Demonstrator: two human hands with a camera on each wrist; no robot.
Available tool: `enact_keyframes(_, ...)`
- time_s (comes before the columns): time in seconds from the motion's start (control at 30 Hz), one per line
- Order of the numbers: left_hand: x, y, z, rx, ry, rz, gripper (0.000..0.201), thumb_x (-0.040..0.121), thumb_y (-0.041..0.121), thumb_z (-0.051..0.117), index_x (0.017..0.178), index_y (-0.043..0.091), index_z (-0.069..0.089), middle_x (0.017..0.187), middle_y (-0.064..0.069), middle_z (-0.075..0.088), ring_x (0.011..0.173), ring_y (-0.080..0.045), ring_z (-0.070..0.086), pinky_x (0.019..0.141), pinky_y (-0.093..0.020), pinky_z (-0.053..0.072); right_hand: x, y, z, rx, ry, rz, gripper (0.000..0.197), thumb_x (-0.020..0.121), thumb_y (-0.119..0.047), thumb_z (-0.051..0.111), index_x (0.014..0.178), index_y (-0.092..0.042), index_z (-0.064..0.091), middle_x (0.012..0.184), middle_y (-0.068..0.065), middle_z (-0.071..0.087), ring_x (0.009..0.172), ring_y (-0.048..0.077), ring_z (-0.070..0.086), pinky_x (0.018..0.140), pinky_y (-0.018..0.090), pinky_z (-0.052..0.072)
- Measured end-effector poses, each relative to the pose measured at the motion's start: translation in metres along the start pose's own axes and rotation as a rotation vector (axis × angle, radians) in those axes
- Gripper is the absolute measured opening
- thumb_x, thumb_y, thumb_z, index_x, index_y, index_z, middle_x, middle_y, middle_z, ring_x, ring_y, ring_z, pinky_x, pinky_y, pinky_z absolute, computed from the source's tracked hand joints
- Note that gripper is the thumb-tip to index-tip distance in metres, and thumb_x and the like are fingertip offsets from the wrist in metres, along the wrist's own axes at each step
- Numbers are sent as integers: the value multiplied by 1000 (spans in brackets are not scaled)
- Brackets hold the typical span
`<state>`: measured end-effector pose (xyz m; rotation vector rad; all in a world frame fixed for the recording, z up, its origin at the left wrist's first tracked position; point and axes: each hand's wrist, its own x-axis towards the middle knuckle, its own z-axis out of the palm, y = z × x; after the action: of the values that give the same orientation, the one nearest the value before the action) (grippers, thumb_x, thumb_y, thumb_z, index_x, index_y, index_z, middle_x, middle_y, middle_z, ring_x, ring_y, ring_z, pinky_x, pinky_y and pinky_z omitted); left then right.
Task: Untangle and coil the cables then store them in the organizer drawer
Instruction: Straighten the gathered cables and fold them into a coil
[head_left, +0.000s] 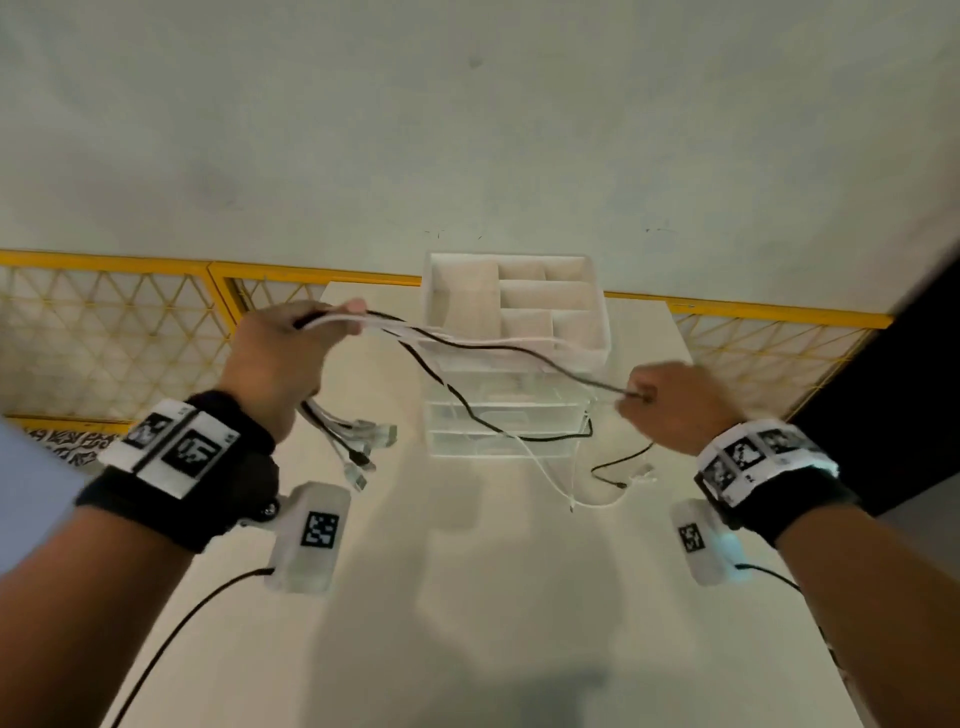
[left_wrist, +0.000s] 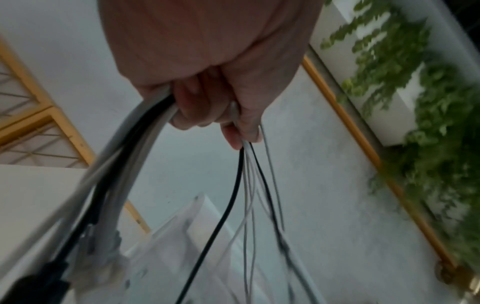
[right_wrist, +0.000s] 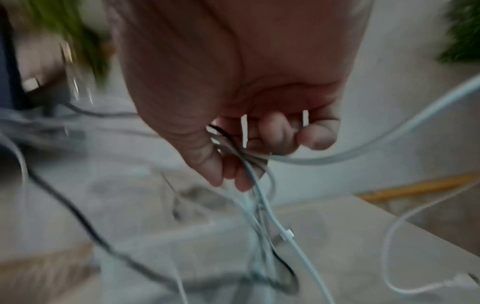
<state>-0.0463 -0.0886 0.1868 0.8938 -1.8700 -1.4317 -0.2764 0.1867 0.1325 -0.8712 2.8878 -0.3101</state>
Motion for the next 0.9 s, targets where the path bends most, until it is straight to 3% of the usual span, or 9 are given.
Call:
enact_keyframes(0.1, 7, 7, -4, -42, 7, 29, 18, 85, 28, 75, 74, 14, 73, 41, 8, 29, 39, -13, 18, 40, -18, 18, -9, 20, 47, -159, -270, 46, 31, 87, -47, 48, 71, -21, 52, 88, 6, 64, 87, 30, 61, 75, 35, 49)
enact_keyframes(0.17, 7, 4, -1, -51, -35, -2, 23, 81, 31, 78, 78, 8, 74, 44, 7, 27, 39, -13, 17, 39, -17, 17, -10, 26, 56, -65, -267, 96, 32, 92, -43, 50, 71, -19, 52, 85, 9, 61, 83, 30, 58, 73, 33, 46)
enact_keyframes(0.3, 3, -8, 1, 102, -206, -162, 31, 81, 30, 78, 82, 1, 68, 48, 4, 27, 43, -15, 19, 43, -23, 16, 7, 35, 29, 319, 87, 223, 52, 81, -59, 42, 71, -10, 57, 75, 22, 67, 72, 38, 68, 66, 42, 59)
enact_keyframes(0.4, -8, -13, 1, 262, -489, -240, 58, 62, 56, 84, 80, 6, 59, 52, 3, 25, 45, -14, 19, 43, -24, 16, 10, 29, -15, 612, 351, 301, 17, 90, -27, 58, 84, -15, 67, 72, 11, 69, 65, 24, 64, 53, 24, 49)
enact_keyframes(0.5, -16, -15, 8, 135, -478, -299, 70, 63, 69, 74, 81, 3, 64, 54, 4, 23, 46, -13, 16, 44, -24, 16, 15, 33, -21, 685, 503, 205, 20, 85, -9, 64, 89, -27, 73, 78, -5, 69, 71, 14, 63, 69, 30, 53)
enact_keyframes(0.63, -11, -7, 9, -180, -234, -232, 43, 80, 53, 70, 72, 13, 56, 49, 7, 23, 41, -11, 16, 37, -19, 18, 6, 45, 17, 408, 262, 268, 13, 92, -18, 61, 89, -24, 72, 83, 7, 69, 84, 29, 67, 72, 33, 50)
enact_keyframes(0.77, -11, 10, 14, -317, -178, -113, 38, 80, 47, 74, 73, 11, 61, 50, 4, 21, 42, -12, 13, 40, -19, 17, -22, 55, 62, 63, -5, 356, 24, 96, -26, 55, 98, -12, 75, 106, 17, 72, 107, 37, 62, 96, 38, 48)
enact_keyframes(0.83, -15, 15, 22, -328, -188, -90, 36, 83, 45, 72, 75, 11, 62, 49, 4, 21, 43, -13, 13, 42, -21, 16, -27, 53, 79, 65, -130, 444, 31, 96, -33, 53, 102, -9, 72, 112, 19, 69, 111, 38, 60, 91, 38, 49)
enact_keyframes(0.9, -16, 14, 28, -340, -177, -110, 36, 85, 45, 70, 79, 10, 62, 48, 5, 21, 43, -13, 13, 43, -22, 16, -23, 50, 82, 188, -137, 521, 34, 96, -34, 53, 100, -5, 71, 102, 21, 72, 97, 37, 67, 80, 39, 56)
